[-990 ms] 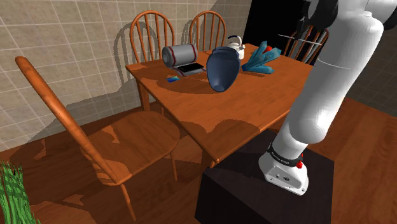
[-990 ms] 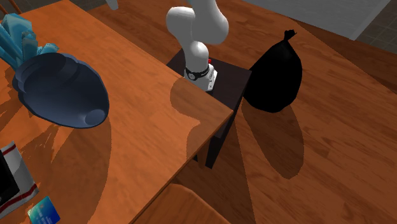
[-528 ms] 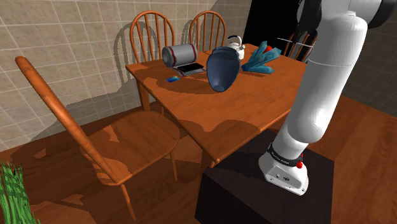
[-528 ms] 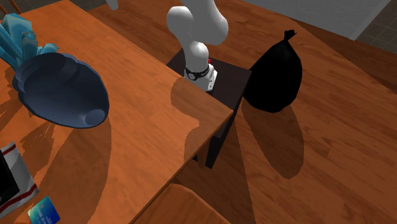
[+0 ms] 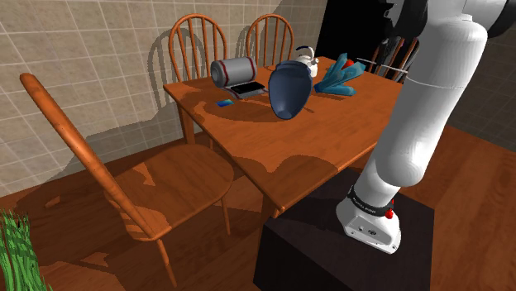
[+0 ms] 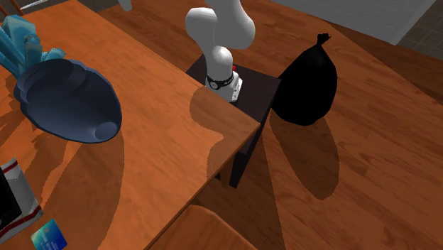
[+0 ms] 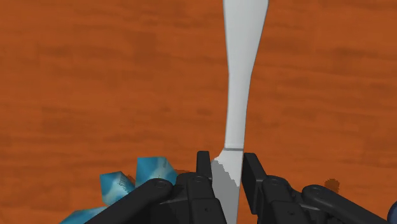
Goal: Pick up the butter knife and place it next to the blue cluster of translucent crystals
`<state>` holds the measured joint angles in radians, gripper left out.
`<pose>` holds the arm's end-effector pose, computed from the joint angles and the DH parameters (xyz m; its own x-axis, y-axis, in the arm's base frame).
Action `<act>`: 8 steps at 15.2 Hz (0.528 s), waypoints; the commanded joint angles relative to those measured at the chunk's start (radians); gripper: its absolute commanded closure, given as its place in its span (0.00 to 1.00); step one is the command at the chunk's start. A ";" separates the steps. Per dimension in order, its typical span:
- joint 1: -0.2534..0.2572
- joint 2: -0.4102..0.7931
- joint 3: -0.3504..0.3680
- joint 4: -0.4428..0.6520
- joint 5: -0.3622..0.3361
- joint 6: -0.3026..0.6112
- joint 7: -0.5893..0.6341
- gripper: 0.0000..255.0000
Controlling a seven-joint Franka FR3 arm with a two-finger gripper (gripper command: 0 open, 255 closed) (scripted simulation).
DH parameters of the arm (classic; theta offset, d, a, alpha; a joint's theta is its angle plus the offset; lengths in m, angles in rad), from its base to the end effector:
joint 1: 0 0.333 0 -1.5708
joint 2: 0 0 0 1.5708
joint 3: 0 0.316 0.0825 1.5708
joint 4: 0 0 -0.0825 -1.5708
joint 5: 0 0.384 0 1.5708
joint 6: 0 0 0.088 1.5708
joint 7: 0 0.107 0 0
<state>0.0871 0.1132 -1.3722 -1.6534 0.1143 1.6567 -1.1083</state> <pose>0.1973 -0.5320 0.5781 0.9825 -0.1863 -0.0058 -0.1864 -0.9823 -0.0177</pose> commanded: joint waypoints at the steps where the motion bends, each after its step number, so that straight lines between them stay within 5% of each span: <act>1: 0.025 -0.023 -0.008 -0.039 -0.022 0.034 0.015 1.00; 8: 0.039 -0.032 -0.010 -0.136 -0.029 0.129 0.020 1.00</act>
<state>0.1269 0.0791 -1.3833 -1.7743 0.0829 1.7701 -1.0865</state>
